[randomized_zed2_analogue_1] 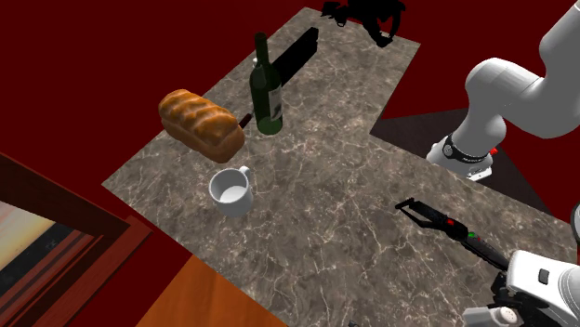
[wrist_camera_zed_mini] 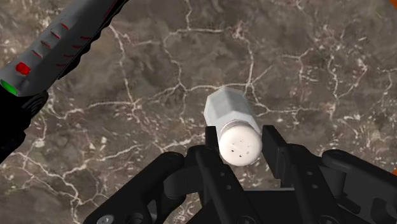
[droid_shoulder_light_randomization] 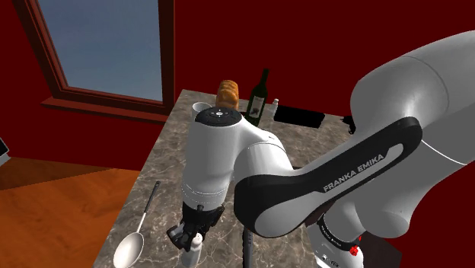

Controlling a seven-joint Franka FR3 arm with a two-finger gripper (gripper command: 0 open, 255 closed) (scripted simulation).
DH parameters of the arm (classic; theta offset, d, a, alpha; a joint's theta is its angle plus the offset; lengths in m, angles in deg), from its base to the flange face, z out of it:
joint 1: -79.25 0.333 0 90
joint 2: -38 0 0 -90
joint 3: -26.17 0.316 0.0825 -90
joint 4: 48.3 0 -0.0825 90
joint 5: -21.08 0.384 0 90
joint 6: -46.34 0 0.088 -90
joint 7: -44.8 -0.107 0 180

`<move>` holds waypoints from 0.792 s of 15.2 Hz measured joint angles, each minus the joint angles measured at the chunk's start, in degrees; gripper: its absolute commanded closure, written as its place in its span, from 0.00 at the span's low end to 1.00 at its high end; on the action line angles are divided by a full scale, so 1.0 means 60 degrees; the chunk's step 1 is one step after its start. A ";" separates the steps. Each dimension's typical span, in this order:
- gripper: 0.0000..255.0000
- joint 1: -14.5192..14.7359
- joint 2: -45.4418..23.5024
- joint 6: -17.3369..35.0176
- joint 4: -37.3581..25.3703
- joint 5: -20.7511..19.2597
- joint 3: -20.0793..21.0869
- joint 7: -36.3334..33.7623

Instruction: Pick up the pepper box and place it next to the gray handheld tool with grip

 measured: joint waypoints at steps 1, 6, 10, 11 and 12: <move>0.00 0.0000 0.0000 0.0001 0.0000 0.0000 0.0000 0.0000; 0.00 0.0000 0.0000 0.0003 0.0000 0.0000 0.0000 0.0000; 0.00 -0.0037 0.0365 -0.0668 -0.0334 0.0105 -0.0140 0.0137; 0.00 -0.0042 0.0629 -0.1013 -0.0428 0.0208 -0.0235 0.0241; 0.00 -0.0040 0.0705 -0.1181 -0.0526 0.0223 -0.0256 0.0243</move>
